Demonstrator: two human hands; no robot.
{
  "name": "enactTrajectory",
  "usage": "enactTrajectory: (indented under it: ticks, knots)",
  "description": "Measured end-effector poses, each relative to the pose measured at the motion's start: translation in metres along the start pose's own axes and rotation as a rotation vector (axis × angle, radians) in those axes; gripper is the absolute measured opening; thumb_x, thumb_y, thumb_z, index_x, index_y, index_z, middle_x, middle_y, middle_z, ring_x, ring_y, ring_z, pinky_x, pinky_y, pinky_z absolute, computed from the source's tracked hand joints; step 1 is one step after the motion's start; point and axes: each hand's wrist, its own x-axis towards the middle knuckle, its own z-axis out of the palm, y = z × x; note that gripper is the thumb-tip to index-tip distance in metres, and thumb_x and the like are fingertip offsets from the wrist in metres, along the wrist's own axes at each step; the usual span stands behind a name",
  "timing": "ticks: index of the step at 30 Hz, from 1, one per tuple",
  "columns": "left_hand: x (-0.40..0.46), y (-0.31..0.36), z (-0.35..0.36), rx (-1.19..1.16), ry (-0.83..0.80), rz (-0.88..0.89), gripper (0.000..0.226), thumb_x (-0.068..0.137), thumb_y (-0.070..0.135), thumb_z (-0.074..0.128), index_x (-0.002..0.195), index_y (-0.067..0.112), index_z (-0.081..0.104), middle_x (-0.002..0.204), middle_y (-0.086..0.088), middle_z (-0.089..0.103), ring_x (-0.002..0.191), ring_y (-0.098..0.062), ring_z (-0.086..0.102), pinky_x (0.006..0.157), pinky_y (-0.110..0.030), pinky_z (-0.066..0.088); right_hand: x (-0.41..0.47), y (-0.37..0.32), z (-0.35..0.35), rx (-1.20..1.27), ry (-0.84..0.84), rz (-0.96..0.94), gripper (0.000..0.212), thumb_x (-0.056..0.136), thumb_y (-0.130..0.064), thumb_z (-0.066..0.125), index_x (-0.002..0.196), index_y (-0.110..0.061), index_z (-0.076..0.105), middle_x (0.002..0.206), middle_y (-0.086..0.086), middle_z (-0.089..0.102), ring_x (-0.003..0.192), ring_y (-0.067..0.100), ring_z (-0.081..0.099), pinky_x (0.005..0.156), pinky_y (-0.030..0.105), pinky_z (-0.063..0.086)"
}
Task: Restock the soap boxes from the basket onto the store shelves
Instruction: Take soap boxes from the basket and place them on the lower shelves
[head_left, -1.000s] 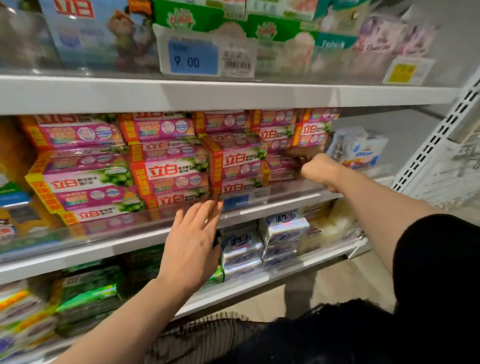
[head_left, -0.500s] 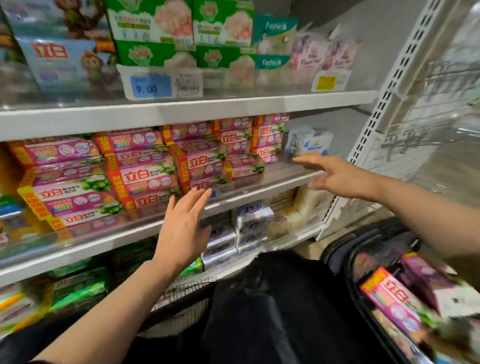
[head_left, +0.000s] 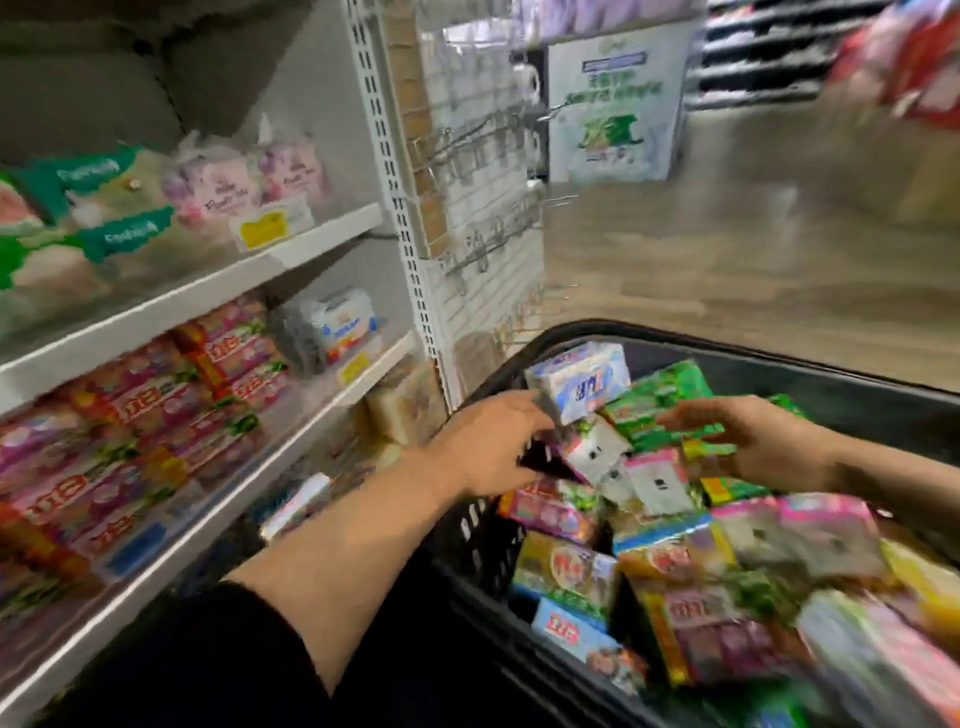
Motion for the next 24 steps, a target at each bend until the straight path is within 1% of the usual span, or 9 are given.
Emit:
enactTrajectory:
  ticks: [3, 5, 7, 9, 11, 13, 17, 21, 24]
  knots:
    - [0.022, 0.014, 0.023, 0.019, -0.009, -0.04, 0.065, 0.077, 0.021, 0.075, 0.135, 0.005, 0.05, 0.136, -0.016, 0.05, 0.13, -0.031, 0.042, 0.11, -0.033, 0.028, -0.029, 0.026, -0.008, -0.069, 0.138, 0.026, 0.047, 0.07, -0.006, 0.082, 0.114, -0.009, 0.067, 0.106, -0.002, 0.065, 0.095, 0.014, 0.065, 0.078, 0.008, 0.041]
    - [0.033, 0.022, 0.033, 0.012, 0.182, -0.071, 0.054, 0.075, 0.019, 0.076, 0.123, 0.006, 0.055, 0.123, -0.015, 0.053, 0.117, -0.034, 0.047, 0.099, -0.042, 0.04, -0.046, 0.038, -0.011, -0.095, 0.241, -0.001, 0.044, 0.065, -0.005, 0.083, 0.107, -0.006, 0.069, 0.104, 0.006, 0.068, 0.09, 0.011, 0.063, 0.081, 0.009, 0.042]
    - [0.045, 0.028, 0.039, 0.052, 0.394, -0.128, 0.053, 0.07, 0.025, 0.08, 0.113, 0.007, 0.055, 0.111, -0.014, 0.051, 0.104, -0.033, 0.048, 0.089, -0.042, 0.045, -0.053, 0.045, -0.009, -0.149, 0.324, -0.029, 0.043, 0.062, -0.011, 0.082, 0.103, -0.005, 0.069, 0.105, 0.009, 0.066, 0.092, 0.015, 0.062, 0.081, 0.016, 0.044]
    - [0.055, 0.029, 0.046, 0.048, 0.504, -0.233, 0.07, 0.069, 0.034, 0.081, 0.123, 0.003, 0.05, 0.119, -0.017, 0.048, 0.109, -0.033, 0.044, 0.096, -0.041, 0.04, -0.05, 0.049, -0.005, -0.229, 0.384, 0.027, 0.053, 0.061, -0.013, 0.087, 0.109, -0.006, 0.066, 0.11, 0.012, 0.062, 0.098, 0.028, 0.061, 0.084, 0.032, 0.048]
    - [0.063, 0.025, 0.055, -0.005, 0.495, -0.372, 0.085, 0.075, 0.042, 0.078, 0.137, -0.002, 0.04, 0.135, -0.022, 0.039, 0.123, -0.036, 0.035, 0.108, -0.043, 0.031, -0.045, 0.054, -0.002, -0.309, 0.439, 0.158, 0.069, 0.061, -0.024, 0.087, 0.122, -0.008, 0.059, 0.118, 0.013, 0.057, 0.107, 0.033, 0.055, 0.09, 0.041, 0.047]
    - [0.066, 0.019, 0.066, -0.017, 0.443, -0.423, 0.083, 0.078, 0.046, 0.074, 0.136, -0.005, 0.041, 0.14, -0.026, 0.037, 0.132, -0.039, 0.028, 0.113, -0.045, 0.025, -0.043, 0.059, 0.002, -0.326, 0.432, 0.279, 0.081, 0.062, -0.032, 0.086, 0.132, -0.01, 0.051, 0.122, 0.011, 0.053, 0.113, 0.032, 0.05, 0.094, 0.042, 0.044]
    - [0.065, 0.01, 0.074, 0.009, 0.443, -0.358, 0.063, 0.077, 0.047, 0.075, 0.113, 0.0, 0.052, 0.123, -0.025, 0.057, 0.138, -0.037, 0.027, 0.112, -0.044, 0.026, -0.045, 0.069, 0.004, -0.19, 0.435, 0.362, 0.082, 0.061, -0.025, 0.088, 0.132, -0.01, 0.05, 0.117, 0.011, 0.053, 0.109, 0.029, 0.051, 0.088, 0.03, 0.038]
    - [0.057, 0.01, 0.071, -0.044, 0.426, -0.322, 0.058, 0.078, 0.042, 0.076, 0.112, 0.003, 0.051, 0.111, -0.023, 0.06, 0.128, -0.036, 0.036, 0.101, -0.041, 0.033, -0.043, 0.063, -0.004, -0.089, 0.448, 0.401, 0.066, 0.058, -0.023, 0.09, 0.113, -0.011, 0.055, 0.103, 0.009, 0.057, 0.094, 0.027, 0.055, 0.076, 0.03, 0.041]
    - [0.056, 0.018, 0.067, -0.172, 0.379, -0.371, 0.057, 0.084, 0.037, 0.071, 0.12, 0.001, 0.045, 0.112, -0.02, 0.05, 0.106, -0.038, 0.047, 0.08, -0.041, 0.038, -0.045, 0.06, -0.002, 0.039, 0.449, 0.399, 0.064, 0.056, -0.019, 0.091, 0.105, -0.012, 0.05, 0.103, 0.006, 0.059, 0.09, 0.023, 0.056, 0.076, 0.033, 0.045]
